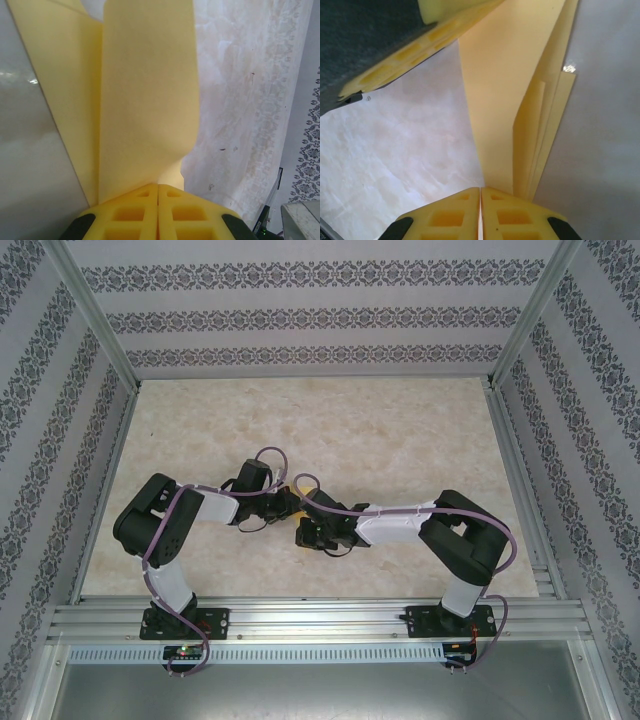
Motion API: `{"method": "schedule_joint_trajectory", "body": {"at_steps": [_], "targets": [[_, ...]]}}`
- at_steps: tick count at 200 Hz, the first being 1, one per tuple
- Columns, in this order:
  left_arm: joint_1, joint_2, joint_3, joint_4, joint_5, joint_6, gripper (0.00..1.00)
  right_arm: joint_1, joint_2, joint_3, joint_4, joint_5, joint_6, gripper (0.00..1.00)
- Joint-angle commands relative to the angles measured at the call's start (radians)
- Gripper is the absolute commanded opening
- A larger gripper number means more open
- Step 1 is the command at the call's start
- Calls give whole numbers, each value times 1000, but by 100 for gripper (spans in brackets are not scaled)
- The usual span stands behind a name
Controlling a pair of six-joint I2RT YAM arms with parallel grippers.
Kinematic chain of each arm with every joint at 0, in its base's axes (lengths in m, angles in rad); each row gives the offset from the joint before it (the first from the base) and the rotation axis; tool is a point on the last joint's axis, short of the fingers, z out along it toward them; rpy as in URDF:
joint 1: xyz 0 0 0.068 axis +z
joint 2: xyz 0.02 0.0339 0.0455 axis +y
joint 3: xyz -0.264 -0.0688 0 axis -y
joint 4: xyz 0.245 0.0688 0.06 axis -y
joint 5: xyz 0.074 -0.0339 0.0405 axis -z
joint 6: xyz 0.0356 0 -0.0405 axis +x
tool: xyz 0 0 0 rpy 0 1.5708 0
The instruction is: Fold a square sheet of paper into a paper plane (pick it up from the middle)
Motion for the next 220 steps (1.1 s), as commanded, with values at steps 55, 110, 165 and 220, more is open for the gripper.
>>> {"method": "schedule_joint_trajectory", "body": {"at_steps": [55, 110, 165, 220], "targets": [[-9, 55, -7, -82, -29, 23, 8, 24, 25, -173, 121, -40, 123, 9], [-9, 56, -8, -103, -40, 17, 8, 65, -17, -271, 166, -99, 118, 8], [-8, 66, -11, -120, -46, 15, 8, 86, -64, -296, 117, -134, 68, 8], [-9, 73, 4, -111, -24, 25, 8, 85, -42, -302, 65, -189, -25, 8]]}}
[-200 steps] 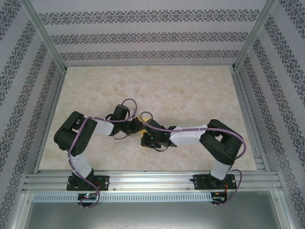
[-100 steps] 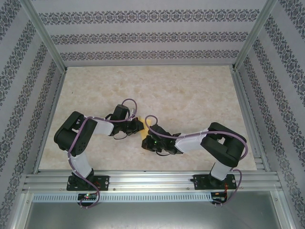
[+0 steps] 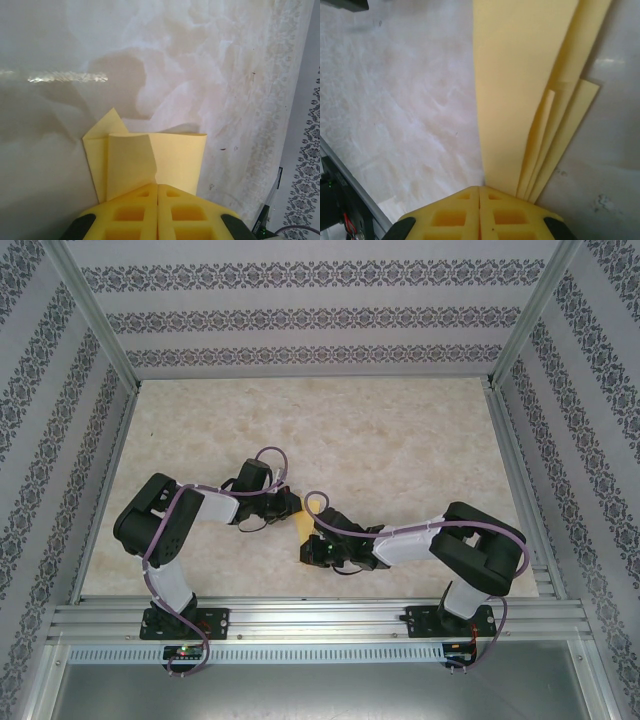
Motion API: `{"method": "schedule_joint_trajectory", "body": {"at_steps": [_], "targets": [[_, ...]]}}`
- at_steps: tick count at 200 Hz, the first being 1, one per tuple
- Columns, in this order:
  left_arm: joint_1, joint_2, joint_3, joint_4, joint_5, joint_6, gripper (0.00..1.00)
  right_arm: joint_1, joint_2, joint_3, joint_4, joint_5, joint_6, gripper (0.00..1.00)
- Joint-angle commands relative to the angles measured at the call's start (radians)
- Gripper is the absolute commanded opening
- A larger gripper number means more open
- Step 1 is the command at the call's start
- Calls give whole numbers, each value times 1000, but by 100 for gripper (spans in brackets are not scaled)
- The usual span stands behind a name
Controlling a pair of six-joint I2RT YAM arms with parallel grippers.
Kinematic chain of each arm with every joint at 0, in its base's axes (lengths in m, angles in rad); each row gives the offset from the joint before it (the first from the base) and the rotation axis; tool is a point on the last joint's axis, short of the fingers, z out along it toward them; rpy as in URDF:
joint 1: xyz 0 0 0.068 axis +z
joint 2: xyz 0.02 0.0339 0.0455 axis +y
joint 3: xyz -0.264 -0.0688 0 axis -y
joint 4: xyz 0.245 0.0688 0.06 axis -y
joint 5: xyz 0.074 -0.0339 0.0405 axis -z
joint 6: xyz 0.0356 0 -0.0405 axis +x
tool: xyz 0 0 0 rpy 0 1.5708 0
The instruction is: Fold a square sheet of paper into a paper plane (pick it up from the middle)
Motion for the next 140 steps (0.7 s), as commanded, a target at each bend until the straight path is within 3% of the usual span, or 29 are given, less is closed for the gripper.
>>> {"method": "schedule_joint_trajectory", "body": {"at_steps": [1, 140], "targets": [[-9, 68, -3, -100, -27, 26, 8, 28, 52, -51, -222, -102, -69, 8], [21, 122, 147, -221, -57, 105, 7, -44, 9, -101, -307, -151, -169, 7]]}}
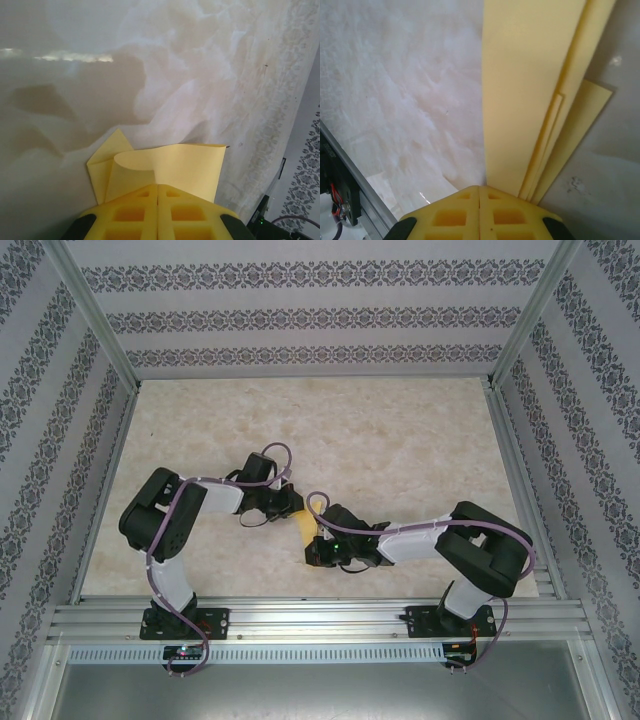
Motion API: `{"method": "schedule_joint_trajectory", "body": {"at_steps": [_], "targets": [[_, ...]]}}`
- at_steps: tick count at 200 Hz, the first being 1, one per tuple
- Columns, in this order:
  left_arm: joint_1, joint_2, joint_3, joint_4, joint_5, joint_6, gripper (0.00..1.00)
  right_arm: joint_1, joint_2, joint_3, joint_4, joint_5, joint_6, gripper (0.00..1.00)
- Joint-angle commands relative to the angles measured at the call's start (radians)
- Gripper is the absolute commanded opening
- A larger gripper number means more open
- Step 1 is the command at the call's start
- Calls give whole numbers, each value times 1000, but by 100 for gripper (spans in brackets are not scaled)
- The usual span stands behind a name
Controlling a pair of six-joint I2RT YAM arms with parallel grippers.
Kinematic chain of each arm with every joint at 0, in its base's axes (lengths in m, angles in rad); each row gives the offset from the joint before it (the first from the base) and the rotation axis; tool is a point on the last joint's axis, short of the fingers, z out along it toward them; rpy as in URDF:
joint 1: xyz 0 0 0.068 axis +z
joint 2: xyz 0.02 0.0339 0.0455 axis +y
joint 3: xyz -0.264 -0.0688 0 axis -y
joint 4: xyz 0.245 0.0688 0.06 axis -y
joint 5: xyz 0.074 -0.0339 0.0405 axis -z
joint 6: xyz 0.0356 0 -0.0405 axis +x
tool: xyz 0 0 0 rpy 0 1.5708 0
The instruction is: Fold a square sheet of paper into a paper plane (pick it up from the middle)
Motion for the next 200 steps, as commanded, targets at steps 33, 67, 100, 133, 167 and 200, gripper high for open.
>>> {"method": "schedule_joint_trajectory", "body": {"at_steps": [33, 67, 100, 133, 167, 200], "targets": [[40, 81, 74, -56, -93, 81, 8, 2, 56, -85, -248, -78, -46, 7], [62, 85, 143, -123, -97, 116, 9, -2, 70, -86, -234, -90, -53, 7], [69, 89, 197, -174, -123, 141, 9, -9, 77, -90, -228, -93, -57, 7], [77, 91, 240, -183, -117, 137, 10, -15, 74, -91, -230, -98, -69, 7], [94, 82, 306, -233, -114, 150, 10, -34, 72, -90, -238, -103, -86, 7], [96, -15, 318, -290, -120, 161, 12, -50, 74, -68, -239, -95, -91, 8]]}}
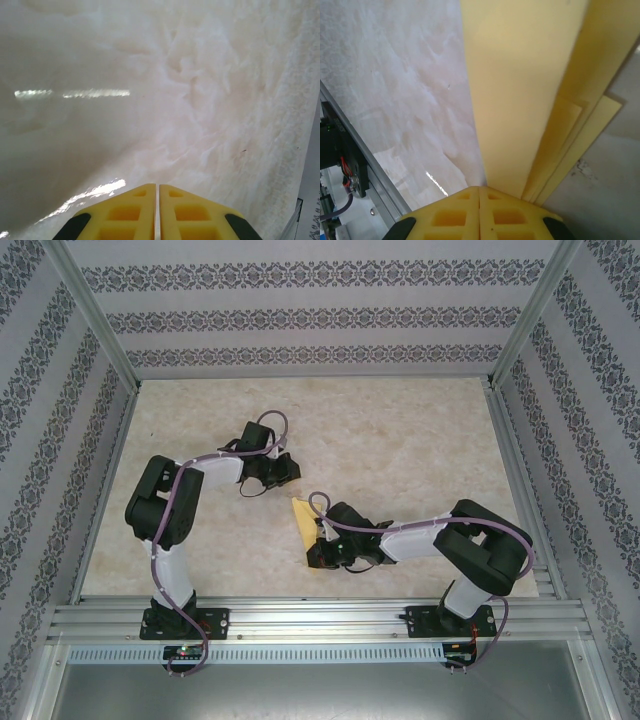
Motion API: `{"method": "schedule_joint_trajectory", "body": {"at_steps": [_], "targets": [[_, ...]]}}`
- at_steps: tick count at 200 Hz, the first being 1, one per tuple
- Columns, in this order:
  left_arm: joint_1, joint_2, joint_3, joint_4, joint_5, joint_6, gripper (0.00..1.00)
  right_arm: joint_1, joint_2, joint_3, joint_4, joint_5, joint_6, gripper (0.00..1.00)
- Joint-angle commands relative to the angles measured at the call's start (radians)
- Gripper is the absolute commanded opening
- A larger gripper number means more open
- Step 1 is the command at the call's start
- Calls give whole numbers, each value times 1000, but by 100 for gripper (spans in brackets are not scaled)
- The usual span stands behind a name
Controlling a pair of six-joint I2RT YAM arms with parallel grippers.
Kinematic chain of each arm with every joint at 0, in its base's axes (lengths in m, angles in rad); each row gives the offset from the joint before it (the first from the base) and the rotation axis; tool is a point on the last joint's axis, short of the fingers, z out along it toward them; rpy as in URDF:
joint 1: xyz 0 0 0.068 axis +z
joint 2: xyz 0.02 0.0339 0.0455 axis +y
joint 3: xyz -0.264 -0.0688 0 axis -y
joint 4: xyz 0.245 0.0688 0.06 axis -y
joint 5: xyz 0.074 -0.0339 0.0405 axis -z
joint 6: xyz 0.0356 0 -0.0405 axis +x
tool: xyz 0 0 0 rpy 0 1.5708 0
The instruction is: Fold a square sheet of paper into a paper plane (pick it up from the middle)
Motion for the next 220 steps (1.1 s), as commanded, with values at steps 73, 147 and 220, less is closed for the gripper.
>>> {"method": "schedule_joint_trajectory", "body": {"at_steps": [73, 147, 220], "targets": [[-80, -389, -302, -15, 43, 6, 11, -34, 97, 35, -283, 73, -49, 8], [-208, -267, -321, 100, 44, -34, 11, -37, 83, 26, -270, 91, -26, 8], [-209, -121, -300, 42, -65, -44, 9, 1, 68, -3, -228, 89, 17, 10]]}}
